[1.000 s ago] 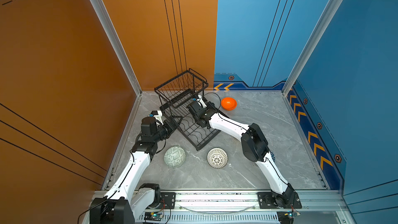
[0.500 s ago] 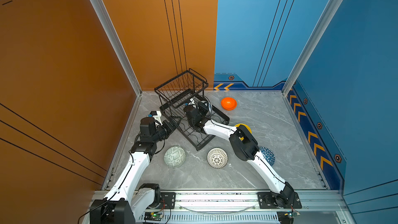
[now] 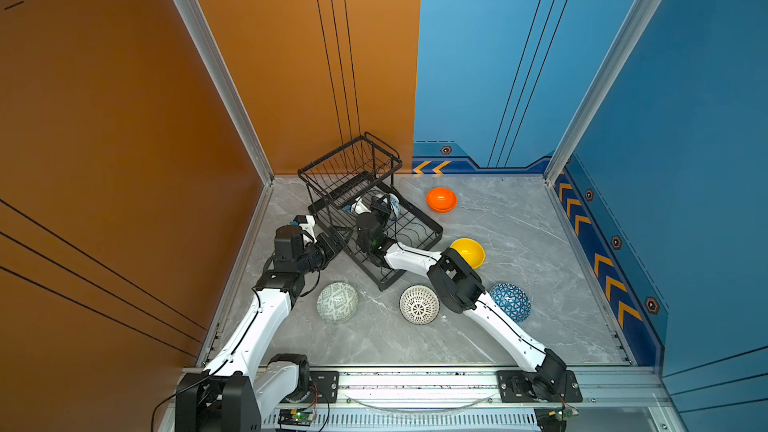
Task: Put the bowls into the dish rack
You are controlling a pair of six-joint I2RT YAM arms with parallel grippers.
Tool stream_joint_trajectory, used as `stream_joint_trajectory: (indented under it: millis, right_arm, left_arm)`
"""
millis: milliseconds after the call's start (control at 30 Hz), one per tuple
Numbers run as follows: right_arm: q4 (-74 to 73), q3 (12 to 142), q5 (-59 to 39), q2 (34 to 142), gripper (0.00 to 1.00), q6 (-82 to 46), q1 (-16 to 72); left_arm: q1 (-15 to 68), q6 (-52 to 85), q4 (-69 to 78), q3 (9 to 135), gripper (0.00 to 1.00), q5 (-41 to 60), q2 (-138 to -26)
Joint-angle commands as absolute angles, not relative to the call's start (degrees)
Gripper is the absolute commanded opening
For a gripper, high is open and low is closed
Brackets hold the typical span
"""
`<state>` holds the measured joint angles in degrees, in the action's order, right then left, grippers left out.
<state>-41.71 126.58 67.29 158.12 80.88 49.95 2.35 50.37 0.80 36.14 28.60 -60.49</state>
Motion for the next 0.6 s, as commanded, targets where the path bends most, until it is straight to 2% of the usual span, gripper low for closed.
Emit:
stream_joint_trajectory:
  millis: [0,567]
  right_arm:
    - [-47.1,129.3,66.8,157.9,0.00,85.4,48.4]
    - [-46.4,128.4,64.1,158.6,0.00,86.6,46.8]
  left_arm:
    - [2.8,49.2,0.3,38.1,0.98,29.6,-61.3]
    - [3.3,49.2,0.4,39.6,0.98,30.1,-63.3]
